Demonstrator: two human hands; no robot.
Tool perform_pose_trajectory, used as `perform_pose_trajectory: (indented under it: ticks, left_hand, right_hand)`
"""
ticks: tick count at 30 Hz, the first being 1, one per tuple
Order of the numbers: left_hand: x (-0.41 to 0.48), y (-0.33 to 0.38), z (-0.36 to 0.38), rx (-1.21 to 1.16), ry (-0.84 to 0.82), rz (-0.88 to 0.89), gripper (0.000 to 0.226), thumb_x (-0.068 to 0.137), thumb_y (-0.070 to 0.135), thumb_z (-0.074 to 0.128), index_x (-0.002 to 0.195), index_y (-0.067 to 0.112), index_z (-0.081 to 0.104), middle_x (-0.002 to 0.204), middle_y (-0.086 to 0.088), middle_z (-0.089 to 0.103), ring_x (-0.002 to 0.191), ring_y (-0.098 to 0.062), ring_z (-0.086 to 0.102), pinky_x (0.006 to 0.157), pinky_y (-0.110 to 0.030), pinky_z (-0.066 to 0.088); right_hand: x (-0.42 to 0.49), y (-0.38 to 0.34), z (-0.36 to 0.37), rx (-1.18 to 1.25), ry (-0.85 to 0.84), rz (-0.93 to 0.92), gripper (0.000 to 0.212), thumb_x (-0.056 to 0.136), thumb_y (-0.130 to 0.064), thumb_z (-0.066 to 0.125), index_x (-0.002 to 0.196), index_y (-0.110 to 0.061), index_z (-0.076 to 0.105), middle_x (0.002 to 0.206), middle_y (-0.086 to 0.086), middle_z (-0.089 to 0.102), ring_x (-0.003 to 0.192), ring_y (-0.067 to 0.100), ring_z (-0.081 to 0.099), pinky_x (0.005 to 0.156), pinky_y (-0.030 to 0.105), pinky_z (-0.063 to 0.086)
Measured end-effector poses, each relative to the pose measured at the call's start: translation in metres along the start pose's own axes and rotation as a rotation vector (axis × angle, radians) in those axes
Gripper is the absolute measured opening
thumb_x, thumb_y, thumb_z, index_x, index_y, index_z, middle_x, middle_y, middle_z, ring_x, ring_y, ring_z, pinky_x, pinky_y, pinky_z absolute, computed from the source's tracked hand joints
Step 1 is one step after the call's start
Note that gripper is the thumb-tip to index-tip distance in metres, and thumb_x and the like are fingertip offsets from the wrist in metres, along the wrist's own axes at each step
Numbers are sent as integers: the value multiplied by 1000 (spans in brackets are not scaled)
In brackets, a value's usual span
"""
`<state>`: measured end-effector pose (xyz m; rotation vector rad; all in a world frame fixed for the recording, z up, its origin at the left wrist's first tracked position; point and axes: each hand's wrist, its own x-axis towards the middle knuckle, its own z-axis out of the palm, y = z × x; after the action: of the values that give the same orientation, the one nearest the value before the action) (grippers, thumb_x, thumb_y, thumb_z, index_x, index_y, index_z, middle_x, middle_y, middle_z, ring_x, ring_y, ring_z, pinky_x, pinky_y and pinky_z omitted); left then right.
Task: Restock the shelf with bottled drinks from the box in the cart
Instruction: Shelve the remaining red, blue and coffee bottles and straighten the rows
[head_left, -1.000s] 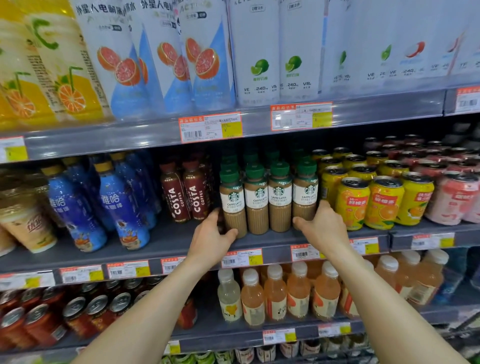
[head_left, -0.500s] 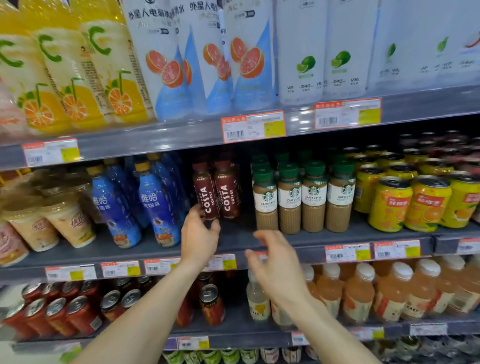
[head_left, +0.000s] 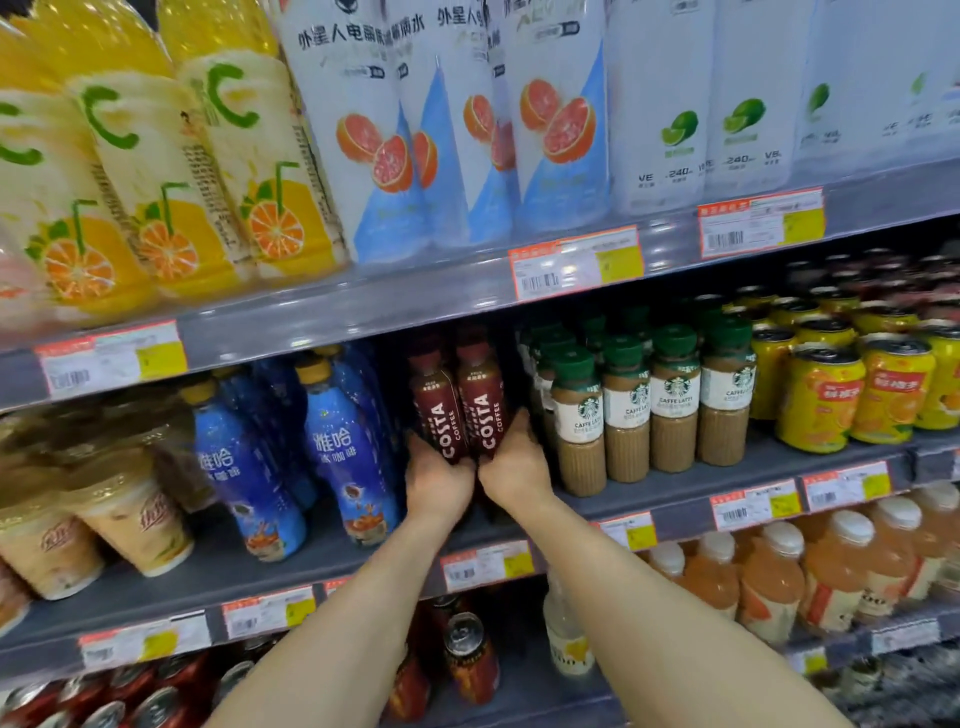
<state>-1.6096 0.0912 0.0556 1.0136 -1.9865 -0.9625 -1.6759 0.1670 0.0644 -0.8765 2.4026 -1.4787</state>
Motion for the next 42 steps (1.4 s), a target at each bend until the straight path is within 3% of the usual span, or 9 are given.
perform_pose_trajectory:
  ticks: [5,10,15,21,28,34,37,42]
  left_hand:
    - [4,-11,-2,-27,-14,-13,55,84,22,67,134,17,44,124,-9,63,114,-32,61,97,-44,49]
    - [-5,-8,-5,48,-15,3,56,81,34,76,124,10,48,120,-16,57,111,-37,55,90,-40,44]
    - [-17,-7,-10,125,-9,20,45,87,21,69,120,0,47,121,-20,56,113,-39,55,86,-38,44]
    - [-20,-10,-21,157,-50,44,45,87,27,72,115,6,44,112,-15,64,102,-35,63,70,-33,43]
    - [-24,-5,-23,140,-99,63,49,90,24,70,123,3,41,115,-17,65,105,-37,63,72,-30,41]
    - [-30,-8,-35,106,-193,71,51,85,23,73,122,9,40,102,-1,60,91,-21,61,70,-27,42]
    - [-28,-9,-36,59,-170,58,59,80,30,80,121,12,42,109,-1,61,97,-20,60,76,-28,43]
    - [-28,-14,-35,71,-160,73,54,83,29,77,120,13,43,116,-4,63,104,-24,61,81,-30,44]
  right_hand:
    - [8,-3,6,31,69,93,51,88,-17,66,128,-8,37,118,16,64,108,37,62,86,39,51]
    - [-4,-8,-3,-38,-5,115,40,92,-14,58,124,-4,36,121,23,60,110,41,59,83,37,46]
    - [-15,-4,-10,-69,-60,138,43,93,-13,55,130,-3,38,131,22,53,120,40,53,93,37,43]
    - [-15,4,-14,-125,-54,30,41,89,-15,59,125,-1,46,126,21,54,119,37,53,98,41,46]
    - [-24,7,-18,-76,-37,14,50,87,-19,70,126,-4,43,125,17,60,116,36,57,94,41,48]
    - [-33,6,-15,-147,-2,-17,37,93,-17,62,120,-4,40,117,20,63,108,40,61,78,36,45]
    - [-35,6,-15,-188,9,-29,36,93,-18,62,119,-4,40,117,20,63,107,40,61,80,38,48]
    - [-36,10,-18,-193,-21,-28,38,94,-18,60,123,-5,40,120,18,62,109,39,60,83,40,48]
